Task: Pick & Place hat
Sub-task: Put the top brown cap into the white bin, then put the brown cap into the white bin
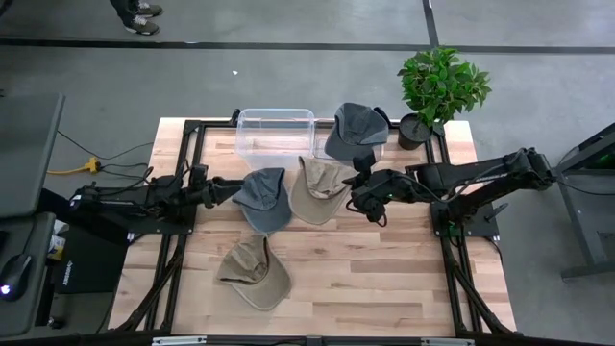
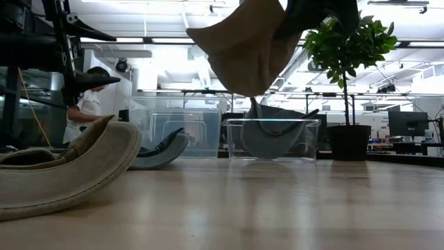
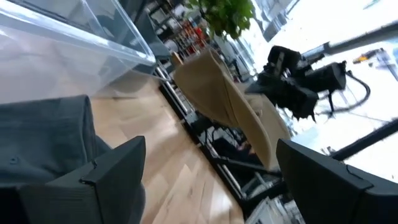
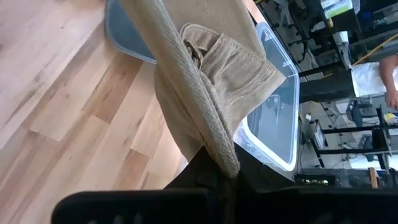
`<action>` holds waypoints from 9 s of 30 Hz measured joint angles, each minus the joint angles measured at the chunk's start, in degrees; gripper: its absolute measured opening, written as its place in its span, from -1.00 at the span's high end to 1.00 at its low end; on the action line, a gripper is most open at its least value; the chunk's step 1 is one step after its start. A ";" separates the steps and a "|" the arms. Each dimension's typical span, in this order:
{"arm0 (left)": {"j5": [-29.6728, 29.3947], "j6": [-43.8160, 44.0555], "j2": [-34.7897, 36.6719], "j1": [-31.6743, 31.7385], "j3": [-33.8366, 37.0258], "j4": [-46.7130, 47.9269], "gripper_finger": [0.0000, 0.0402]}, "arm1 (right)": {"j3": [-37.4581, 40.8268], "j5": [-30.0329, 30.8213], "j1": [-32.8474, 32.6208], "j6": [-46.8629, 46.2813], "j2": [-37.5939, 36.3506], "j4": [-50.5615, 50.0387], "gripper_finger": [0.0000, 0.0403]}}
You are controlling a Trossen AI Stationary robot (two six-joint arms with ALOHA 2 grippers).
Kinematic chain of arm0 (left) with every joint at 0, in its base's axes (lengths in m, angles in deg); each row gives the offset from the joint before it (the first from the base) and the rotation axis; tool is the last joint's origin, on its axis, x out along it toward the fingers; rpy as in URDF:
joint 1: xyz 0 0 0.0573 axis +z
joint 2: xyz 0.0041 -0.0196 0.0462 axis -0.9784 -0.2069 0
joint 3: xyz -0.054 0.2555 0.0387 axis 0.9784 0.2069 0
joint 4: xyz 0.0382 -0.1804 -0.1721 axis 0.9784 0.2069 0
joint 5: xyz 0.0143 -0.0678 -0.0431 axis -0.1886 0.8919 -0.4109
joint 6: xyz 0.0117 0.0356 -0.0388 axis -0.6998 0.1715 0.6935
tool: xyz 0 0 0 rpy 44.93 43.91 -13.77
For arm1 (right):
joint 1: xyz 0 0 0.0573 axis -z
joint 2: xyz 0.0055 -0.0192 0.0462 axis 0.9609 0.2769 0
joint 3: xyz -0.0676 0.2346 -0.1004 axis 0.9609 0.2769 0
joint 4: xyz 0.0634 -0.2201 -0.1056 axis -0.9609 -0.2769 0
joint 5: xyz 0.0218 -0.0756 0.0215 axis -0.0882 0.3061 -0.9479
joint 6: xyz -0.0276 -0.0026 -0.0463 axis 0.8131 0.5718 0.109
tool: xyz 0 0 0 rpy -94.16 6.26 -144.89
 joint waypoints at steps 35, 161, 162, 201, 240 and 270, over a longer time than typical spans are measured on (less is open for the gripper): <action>1.50 14.96 -1.24 0.00 -3.82 -0.21 -0.69 | 0.00 -1.35 0.00 4.72 0.00 0.04 0.97; 22.13 29.76 -64.75 0.00 -47.46 6.74 1.00 | -9.33 20.06 -16.68 -37.13 10.54 -20.36 -0.23; 21.56 28.79 -64.57 0.00 -47.96 7.12 1.00 | -9.33 18.68 -16.68 -41.51 10.52 -21.71 -0.23; 22.12 29.09 -71.81 42.51 -73.54 34.77 1.00 | -9.29 5.35 -11.71 -76.61 10.49 -21.01 -0.23; 16.05 14.21 -81.89 43.85 -73.46 44.96 -0.16 | -9.27 2.94 -11.47 -78.51 10.49 -21.05 -0.23; 12.59 4.57 -61.23 43.87 -73.48 46.08 -0.31 | -9.27 -7.02 -11.45 -84.06 10.49 -24.07 -0.23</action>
